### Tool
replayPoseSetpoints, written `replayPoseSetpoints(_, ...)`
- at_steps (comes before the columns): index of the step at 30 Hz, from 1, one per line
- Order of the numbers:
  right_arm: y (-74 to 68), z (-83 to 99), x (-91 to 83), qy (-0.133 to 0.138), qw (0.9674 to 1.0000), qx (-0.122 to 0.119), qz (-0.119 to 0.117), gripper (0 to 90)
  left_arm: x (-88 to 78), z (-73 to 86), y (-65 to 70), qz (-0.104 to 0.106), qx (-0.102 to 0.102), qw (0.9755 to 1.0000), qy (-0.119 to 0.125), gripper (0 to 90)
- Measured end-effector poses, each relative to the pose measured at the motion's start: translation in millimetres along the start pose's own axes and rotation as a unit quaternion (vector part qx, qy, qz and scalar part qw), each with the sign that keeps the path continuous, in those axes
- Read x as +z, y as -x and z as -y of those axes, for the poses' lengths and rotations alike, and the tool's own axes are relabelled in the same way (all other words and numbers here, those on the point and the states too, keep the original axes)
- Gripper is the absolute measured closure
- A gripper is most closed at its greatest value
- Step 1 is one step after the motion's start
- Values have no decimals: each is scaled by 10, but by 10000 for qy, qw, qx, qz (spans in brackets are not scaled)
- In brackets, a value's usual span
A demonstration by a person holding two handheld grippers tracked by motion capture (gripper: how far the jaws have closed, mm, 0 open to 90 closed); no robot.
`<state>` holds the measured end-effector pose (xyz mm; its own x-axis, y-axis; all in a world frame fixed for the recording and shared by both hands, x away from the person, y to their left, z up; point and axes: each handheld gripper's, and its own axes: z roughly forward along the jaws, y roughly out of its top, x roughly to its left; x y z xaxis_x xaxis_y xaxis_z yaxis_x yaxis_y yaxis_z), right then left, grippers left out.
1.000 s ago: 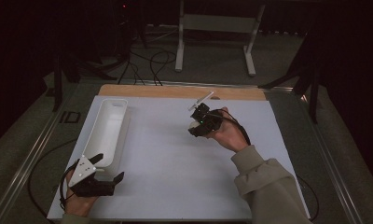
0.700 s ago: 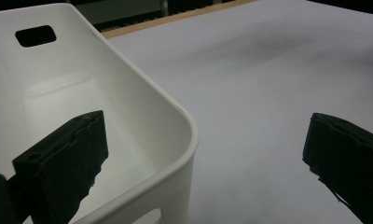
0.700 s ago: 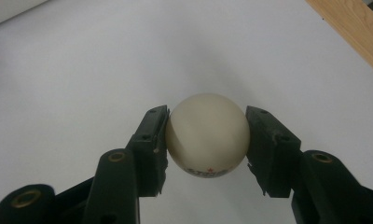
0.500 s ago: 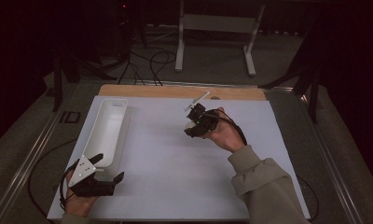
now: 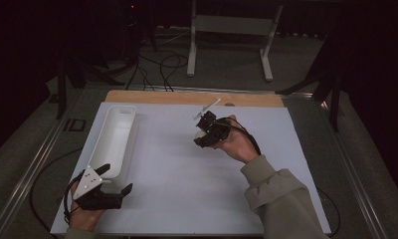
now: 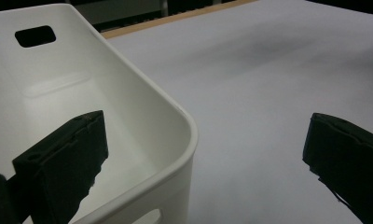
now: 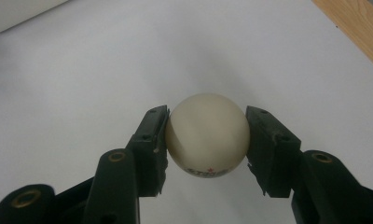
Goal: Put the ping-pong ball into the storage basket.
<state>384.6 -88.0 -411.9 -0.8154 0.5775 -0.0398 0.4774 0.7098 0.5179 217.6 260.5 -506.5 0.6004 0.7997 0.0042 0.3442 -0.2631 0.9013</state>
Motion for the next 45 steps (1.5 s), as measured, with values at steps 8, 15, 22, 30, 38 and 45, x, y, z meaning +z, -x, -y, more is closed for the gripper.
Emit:
replayPoseSetpoints(8,-36,-40,17,11,10000,-30,-28,511,1,1,0,-1,-2,10000,-2,5)
replayPoseSetpoints(15,-69,-83,27,31,9999,-79,-56,512,1,0,0,5,5,10000,-12,5)
replayPoseSetpoints(22,-96,-127,51,25,9999,-70,-104,511,3,1,0,7,7,10000,-8,5)
replayPoseSetpoints(30,-123,-167,66,46,9999,-75,-129,511,3,1,0,6,3,10000,-7,5)
replayPoseSetpoints(38,-163,-214,84,66,9997,-127,-173,512,2,1,0,7,1,10000,0,5)
replayPoseSetpoints(45,-193,-258,106,83,9996,-139,-210,511,3,2,0,7,6,10000,-2,5)
